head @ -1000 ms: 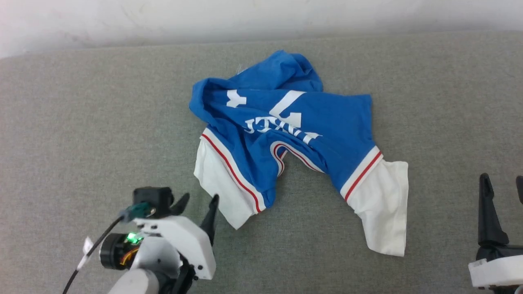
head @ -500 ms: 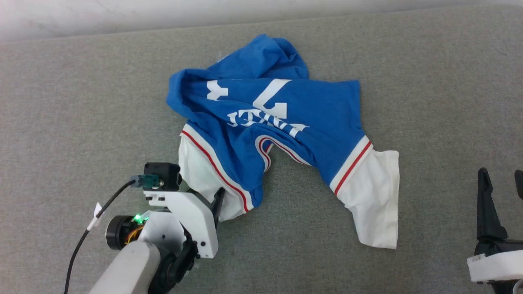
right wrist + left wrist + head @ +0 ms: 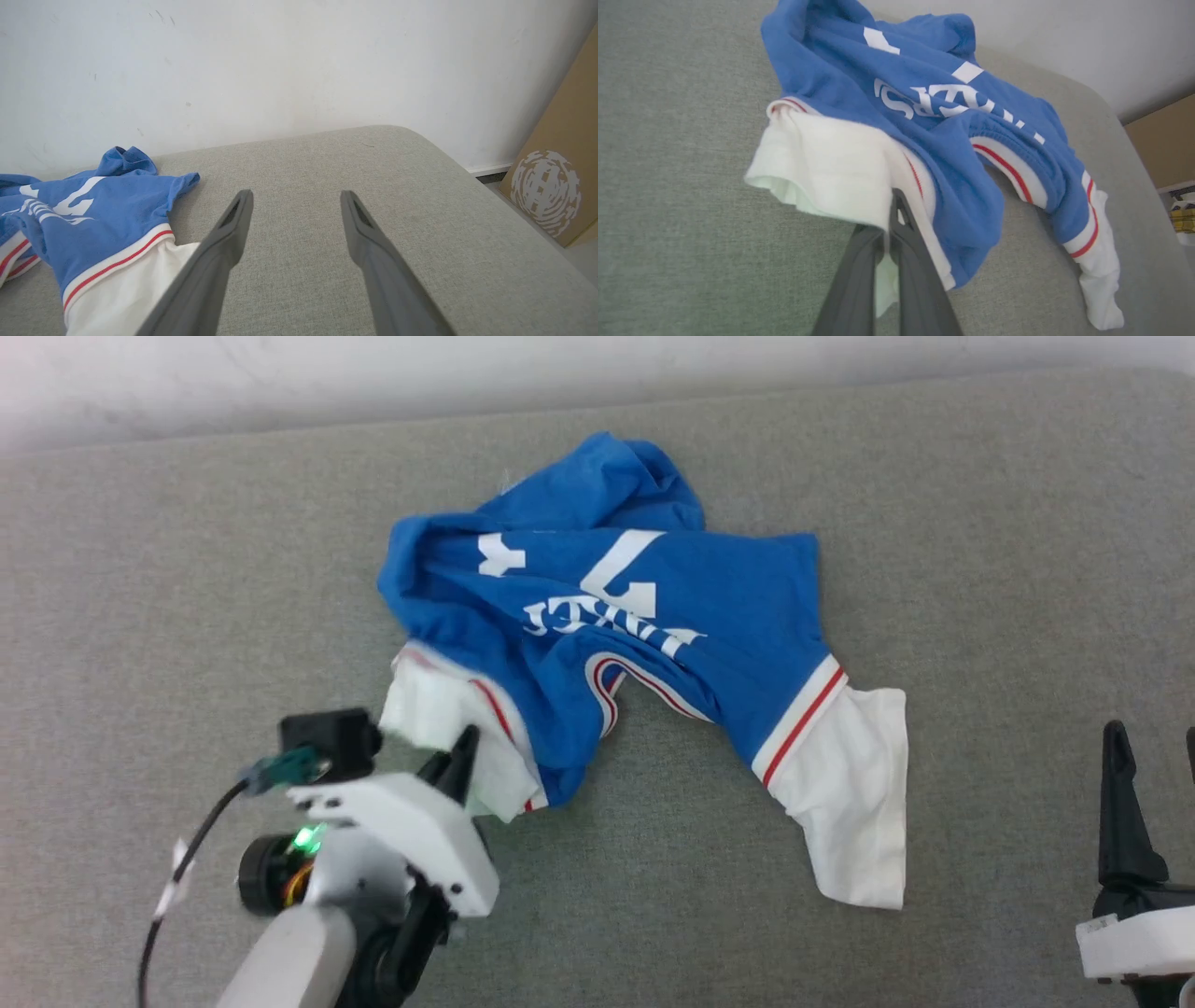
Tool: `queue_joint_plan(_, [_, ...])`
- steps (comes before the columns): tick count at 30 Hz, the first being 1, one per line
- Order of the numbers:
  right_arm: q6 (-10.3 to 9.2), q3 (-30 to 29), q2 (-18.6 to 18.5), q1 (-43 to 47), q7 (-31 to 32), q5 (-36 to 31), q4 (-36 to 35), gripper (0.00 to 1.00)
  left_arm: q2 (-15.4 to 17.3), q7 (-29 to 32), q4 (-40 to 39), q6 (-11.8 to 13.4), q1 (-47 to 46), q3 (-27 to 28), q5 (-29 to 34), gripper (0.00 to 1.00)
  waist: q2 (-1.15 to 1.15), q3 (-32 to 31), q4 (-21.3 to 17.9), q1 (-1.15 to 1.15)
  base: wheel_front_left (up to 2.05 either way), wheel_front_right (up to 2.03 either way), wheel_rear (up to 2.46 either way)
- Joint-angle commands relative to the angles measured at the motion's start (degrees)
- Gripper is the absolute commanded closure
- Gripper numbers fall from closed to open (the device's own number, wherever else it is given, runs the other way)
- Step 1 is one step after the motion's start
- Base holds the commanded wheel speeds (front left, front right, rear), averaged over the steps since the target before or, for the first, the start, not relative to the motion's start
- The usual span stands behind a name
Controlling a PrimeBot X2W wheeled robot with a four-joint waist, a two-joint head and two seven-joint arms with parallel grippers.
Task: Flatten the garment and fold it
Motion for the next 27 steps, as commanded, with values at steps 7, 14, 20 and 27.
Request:
queue_joint_plan(7, [-0.05,0.2,0.1,1.7,0.2,0.0,0.4,0.00,1.1,-3.0,-11.1,6.5,17.0,8.4,-4.4,1.00,-0.01,-4.1,2.4,-0.01,0.00,0.00,0.00])
queue_joint_plan(14, [-0.05,0.9,0.1,3.3,1.8,-0.8,0.3,0.00,3.3,-5.4,-17.1,8.3,29.9,16.4,-7.6,1.00,-0.01,-5.6,4.3,-0.01,0.00,0.00,0.00])
queue_joint_plan(20, [-0.05,5.8,0.1,2.9,8.9,-4.3,-0.6,0.00,4.1,-6.0,-18.4,7.7,28.7,16.5,-7.0,1.00,-0.01,-5.2,5.5,-0.01,0.00,0.00,0.00])
queue_joint_plan(27, [-0.05,11.6,-2.3,-1.5,25.4,-6.2,0.8,0.00,3.5,-4.8,-17.6,6.2,23.5,12.7,-6.3,1.00,-0.01,-2.5,6.3,-0.01,0.00,0.00,0.00])
